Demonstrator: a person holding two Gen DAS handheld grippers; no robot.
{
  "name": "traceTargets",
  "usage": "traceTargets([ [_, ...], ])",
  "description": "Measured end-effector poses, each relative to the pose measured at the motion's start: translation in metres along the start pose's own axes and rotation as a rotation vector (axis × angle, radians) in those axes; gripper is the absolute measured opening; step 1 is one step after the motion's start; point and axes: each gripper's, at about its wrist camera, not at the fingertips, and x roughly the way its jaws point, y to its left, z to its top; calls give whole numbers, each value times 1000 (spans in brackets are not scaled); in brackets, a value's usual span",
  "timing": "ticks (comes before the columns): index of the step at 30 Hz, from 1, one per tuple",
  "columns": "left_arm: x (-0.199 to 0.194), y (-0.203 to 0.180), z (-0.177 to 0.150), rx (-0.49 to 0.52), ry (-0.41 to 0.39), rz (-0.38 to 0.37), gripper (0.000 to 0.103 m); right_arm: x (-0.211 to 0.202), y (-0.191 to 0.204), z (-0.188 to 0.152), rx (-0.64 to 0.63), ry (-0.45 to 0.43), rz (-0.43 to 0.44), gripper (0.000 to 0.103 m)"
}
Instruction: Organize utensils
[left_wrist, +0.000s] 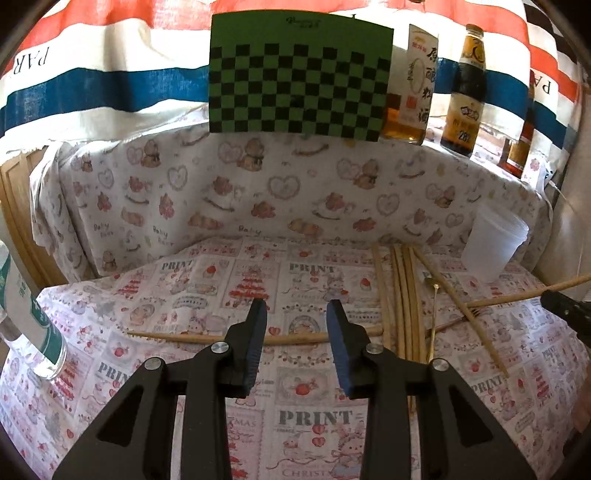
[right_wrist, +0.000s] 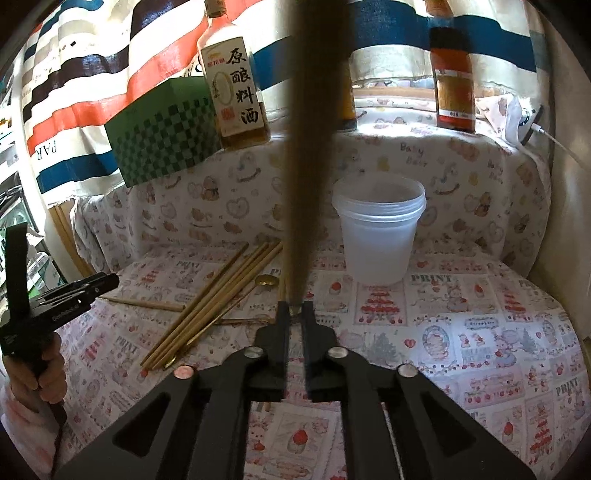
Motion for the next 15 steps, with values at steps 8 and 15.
traceTargets([
  [8, -2, -2, 1, 7, -1, -3, 32, 3, -3, 1, -7, -32, -28, 10],
  [15, 3, 5, 5, -15, 38, 39, 32, -15, 0, 2, -22, -120, -47, 9],
])
